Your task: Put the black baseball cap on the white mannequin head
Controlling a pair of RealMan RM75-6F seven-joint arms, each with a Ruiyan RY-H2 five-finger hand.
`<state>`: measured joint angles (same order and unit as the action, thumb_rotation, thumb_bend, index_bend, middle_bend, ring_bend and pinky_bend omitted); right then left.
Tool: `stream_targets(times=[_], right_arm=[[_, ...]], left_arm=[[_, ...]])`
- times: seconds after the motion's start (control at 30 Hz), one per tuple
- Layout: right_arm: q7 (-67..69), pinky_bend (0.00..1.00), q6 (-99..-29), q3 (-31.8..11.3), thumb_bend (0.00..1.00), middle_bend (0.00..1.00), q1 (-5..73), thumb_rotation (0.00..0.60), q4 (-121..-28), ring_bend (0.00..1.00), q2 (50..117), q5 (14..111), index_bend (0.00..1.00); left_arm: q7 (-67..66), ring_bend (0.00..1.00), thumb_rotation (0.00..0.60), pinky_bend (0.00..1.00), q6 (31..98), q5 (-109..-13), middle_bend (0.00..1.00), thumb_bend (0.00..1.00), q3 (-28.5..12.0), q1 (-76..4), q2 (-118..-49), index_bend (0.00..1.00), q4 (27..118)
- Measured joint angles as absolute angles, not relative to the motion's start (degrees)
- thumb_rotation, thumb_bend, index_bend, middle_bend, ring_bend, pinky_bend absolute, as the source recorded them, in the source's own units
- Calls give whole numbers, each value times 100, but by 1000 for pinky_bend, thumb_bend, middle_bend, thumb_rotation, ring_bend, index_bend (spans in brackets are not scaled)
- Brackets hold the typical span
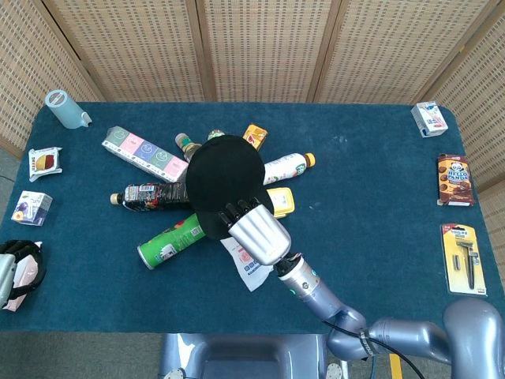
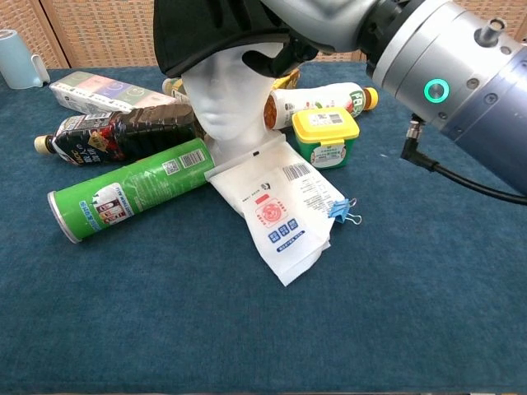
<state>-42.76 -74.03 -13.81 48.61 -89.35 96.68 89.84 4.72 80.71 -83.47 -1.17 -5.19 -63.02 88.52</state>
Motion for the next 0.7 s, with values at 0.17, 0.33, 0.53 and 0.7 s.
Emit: stream_targets(times=[0.17, 0.33, 0.53, 0.7], right_arm=[[-4111, 572, -7327, -1368, 325, 372, 4852, 600, -8985, 476, 9617, 8993, 206], [-3981, 510, -7311, -1370, 315, 304, 4832, 600, -9032, 397, 9560, 9009, 120], [-3910, 480, -7279, -1344, 313, 276, 4758, 600, -9177, 364, 9408, 8990, 88], [-3830, 479, -7337, -1249, 312, 276, 4579, 600, -9314, 364, 9163, 8989, 87]], left_arm=[[479, 267, 600, 298, 8066, -8356, 381, 312, -116, -525, -6307, 519, 8842], [488, 268, 600, 298, 8065, -8352, 380, 311, -128, -533, -6308, 519, 8826], [453, 268, 600, 298, 8050, -8356, 381, 311, -143, -558, -6296, 518, 8849], [364, 268, 600, 298, 8048, -8332, 380, 312, -170, -576, -6254, 506, 8921]])
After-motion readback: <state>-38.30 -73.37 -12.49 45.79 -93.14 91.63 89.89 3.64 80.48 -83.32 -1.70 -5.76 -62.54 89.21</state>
